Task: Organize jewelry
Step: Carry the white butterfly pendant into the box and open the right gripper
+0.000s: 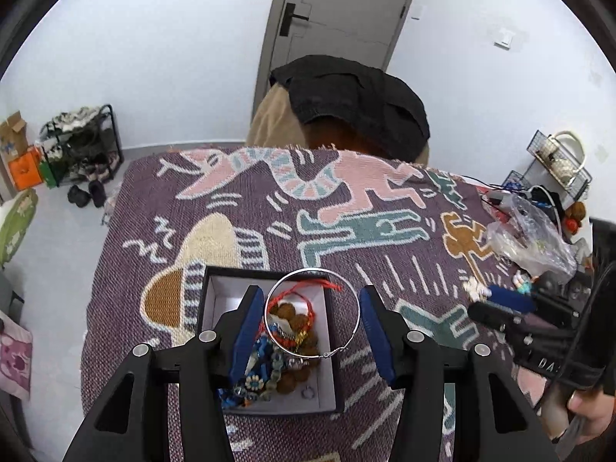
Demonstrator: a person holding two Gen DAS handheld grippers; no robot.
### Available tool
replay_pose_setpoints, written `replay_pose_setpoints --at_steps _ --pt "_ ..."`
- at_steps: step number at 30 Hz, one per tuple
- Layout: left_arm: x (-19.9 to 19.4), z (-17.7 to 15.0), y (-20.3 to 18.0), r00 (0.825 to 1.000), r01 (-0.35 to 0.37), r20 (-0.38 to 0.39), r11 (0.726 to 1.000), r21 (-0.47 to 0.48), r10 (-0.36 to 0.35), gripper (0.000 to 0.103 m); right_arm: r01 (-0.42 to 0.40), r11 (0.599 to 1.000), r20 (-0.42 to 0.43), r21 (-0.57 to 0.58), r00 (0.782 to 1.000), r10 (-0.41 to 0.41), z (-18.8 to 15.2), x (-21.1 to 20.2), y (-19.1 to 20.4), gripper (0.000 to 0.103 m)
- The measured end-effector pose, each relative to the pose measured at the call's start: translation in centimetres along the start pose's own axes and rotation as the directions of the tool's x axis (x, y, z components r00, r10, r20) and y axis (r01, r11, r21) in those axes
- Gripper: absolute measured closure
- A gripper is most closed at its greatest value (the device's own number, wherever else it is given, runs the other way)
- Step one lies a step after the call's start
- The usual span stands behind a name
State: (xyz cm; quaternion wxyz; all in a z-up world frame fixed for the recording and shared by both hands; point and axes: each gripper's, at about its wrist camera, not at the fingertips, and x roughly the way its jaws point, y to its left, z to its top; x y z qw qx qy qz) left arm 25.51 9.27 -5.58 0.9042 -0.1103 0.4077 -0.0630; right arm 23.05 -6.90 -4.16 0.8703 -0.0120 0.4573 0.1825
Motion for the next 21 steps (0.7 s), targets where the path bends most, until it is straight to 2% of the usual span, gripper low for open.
replay_pose_setpoints --at_steps 2,5,12,21 --pt "-0.3 -0.3 0.9 1.0 0.019 0.0 0.999 -0.027 -0.019 0.036 -0.011 1.0 0.011 -0.016 1.0 0.011 0.5 -0.4 1.0 0.06" --pt "-1.3 -0.7 2.4 0.999 0.018 0.034 0.998 -0.068 -0.016 0.028 -0.031 0.999 0.02 -0.037 0.999 0.032 0.9 -0.6 2.4 0.06" --pt "-3.2 -2.0 6.5 0.998 -0.004 0.066 0.989 -0.149 0.014 0.027 -0.112 0.991 0.019 -0.073 0.993 0.114 2.1 0.1 6.2 0.06" --pt "-4.8 -2.9 9.8 0.995 -0.032 0.088 0.978 -0.204 0.051 0.027 -0.217 0.969 -0.005 -0.115 0.976 0.217 3.3 2.2 11.2 0.06"
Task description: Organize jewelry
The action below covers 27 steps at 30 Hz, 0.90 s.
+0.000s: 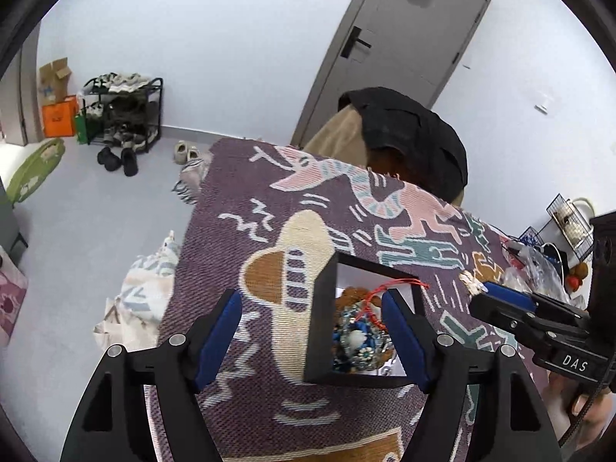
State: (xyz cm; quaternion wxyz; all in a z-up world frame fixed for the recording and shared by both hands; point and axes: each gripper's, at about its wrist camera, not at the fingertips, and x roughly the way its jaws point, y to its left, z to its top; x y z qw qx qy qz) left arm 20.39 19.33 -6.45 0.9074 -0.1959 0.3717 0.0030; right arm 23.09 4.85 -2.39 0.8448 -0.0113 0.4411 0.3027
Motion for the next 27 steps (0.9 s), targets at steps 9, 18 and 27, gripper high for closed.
replay_pose_setpoints --at_steps 9,18,27 --pt "-1.0 -0.5 0.3 0.999 -0.009 0.036 1.0 -0.006 0.009 0.027 -0.007 0.999 -0.028 0.037 1.0 0.008 -0.3 0.9 -0.5 0.039" --pt "-2.8 -1.2 -1.9 0.994 -0.004 0.111 1.0 0.011 0.002 0.009 0.028 0.988 0.042 0.153 0.999 -0.035 -3.6 -3.8 -4.1 0.038" --pt "-4.7 -2.5 -5.9 0.989 0.014 0.147 0.997 0.072 -0.025 0.005 0.033 0.974 0.126 0.223 0.99 -0.062 -6.1 -9.1 -6.8 0.006"
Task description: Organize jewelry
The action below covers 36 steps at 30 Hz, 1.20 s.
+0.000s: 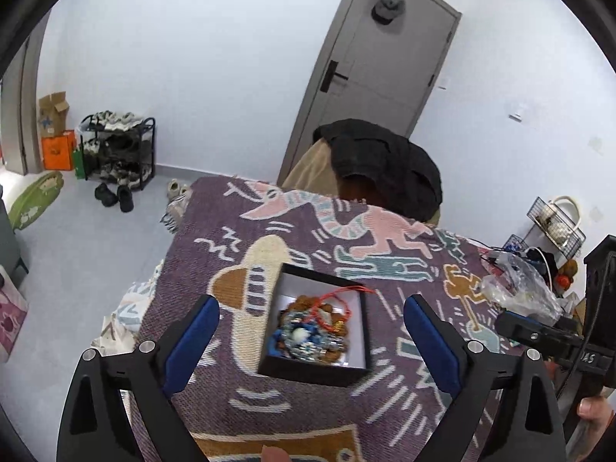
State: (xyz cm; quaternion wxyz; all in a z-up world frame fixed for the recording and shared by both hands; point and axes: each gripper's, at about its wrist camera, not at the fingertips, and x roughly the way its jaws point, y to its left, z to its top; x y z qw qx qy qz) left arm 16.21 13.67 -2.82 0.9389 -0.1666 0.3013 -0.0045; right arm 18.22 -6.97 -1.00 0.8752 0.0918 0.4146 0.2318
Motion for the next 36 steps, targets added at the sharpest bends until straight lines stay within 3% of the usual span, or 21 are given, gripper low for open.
replay_pose_setpoints --at_steps 3,21,28,36 --pt "-0.8 -0.3 -1.7 1.0 0.002 0.01 0.999 0.033 -0.003 0.003 -0.001 1.0 0.03 0.01 1.0 0.0 -0.3 -1.7 -0.6 0.001" --pt "-9.0 -2.4 -7.6 0.984 0.017 0.171 0.988 0.152 -0.043 0.0 0.11 0.993 0.192 0.039 0.975 -0.115 -4.5 -10.9 -3.4 0.0" --pt "-11.9 -3.8 -8.8 0.975 -0.003 0.218 0.983 0.181 -0.038 0.0 0.117 0.993 0.218 0.033 0.968 -0.121 -6.5 -13.5 -2.8 0.0" --pt "-13.8 -6.1 -9.5 0.978 -0.026 0.207 0.97 0.241 -0.026 0.0 0.142 0.989 0.208 -0.032 0.969 -0.132 -9.2 -15.6 -2.1 0.0"
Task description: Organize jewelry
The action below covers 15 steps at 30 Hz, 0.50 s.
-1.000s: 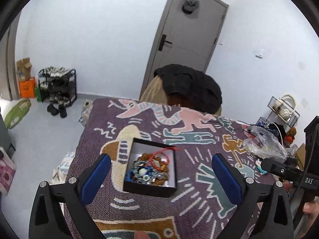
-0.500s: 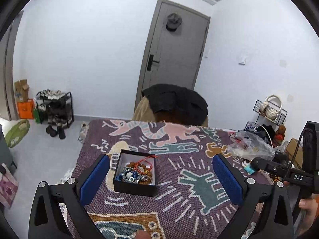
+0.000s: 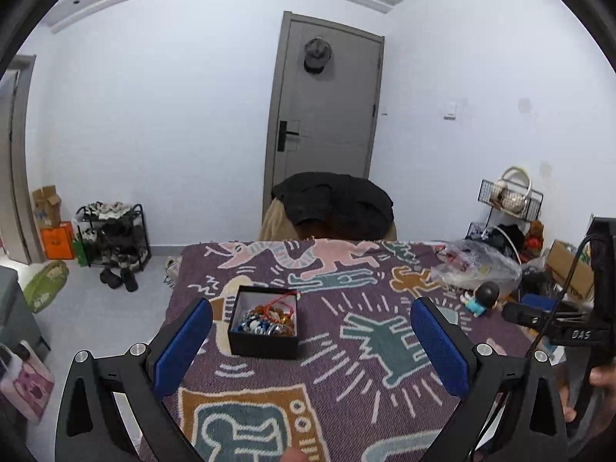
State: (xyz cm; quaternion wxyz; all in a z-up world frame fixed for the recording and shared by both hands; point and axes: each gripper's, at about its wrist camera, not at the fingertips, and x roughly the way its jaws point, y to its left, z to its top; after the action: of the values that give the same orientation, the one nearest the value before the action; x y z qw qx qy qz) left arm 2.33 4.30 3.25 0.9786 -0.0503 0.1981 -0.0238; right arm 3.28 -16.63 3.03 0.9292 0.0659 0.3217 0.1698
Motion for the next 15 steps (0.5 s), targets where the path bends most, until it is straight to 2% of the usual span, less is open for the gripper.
replay_pose_setpoints --at_steps 3,7,11,15 --pt "-0.4 -0.8 0.0 1.0 -0.006 -0.011 1.0 0.003 0.006 0.0 -0.024 1.0 -0.003 -0.013 1.0 0.024 -0.5 -1.1 -0.2 0.0" --pt "-0.9 -1.7 0.2 0.999 -0.037 -0.018 0.999 0.013 0.037 0.0 -0.017 1.0 -0.004 -0.027 1.0 0.017 -1.2 -1.9 -0.3 0.0" --pt "-1.3 -2.4 0.2 0.999 -0.035 -0.018 0.999 0.018 0.035 0.0 -0.022 1.0 0.007 -0.017 1.0 0.022 -1.7 -2.5 -0.7 0.0" --pt "-2.1 -2.7 -0.1 0.999 -0.049 0.0 0.998 0.038 0.049 0.0 0.014 1.0 0.049 -0.015 0.999 -0.014 -1.6 -3.2 -1.1 0.0"
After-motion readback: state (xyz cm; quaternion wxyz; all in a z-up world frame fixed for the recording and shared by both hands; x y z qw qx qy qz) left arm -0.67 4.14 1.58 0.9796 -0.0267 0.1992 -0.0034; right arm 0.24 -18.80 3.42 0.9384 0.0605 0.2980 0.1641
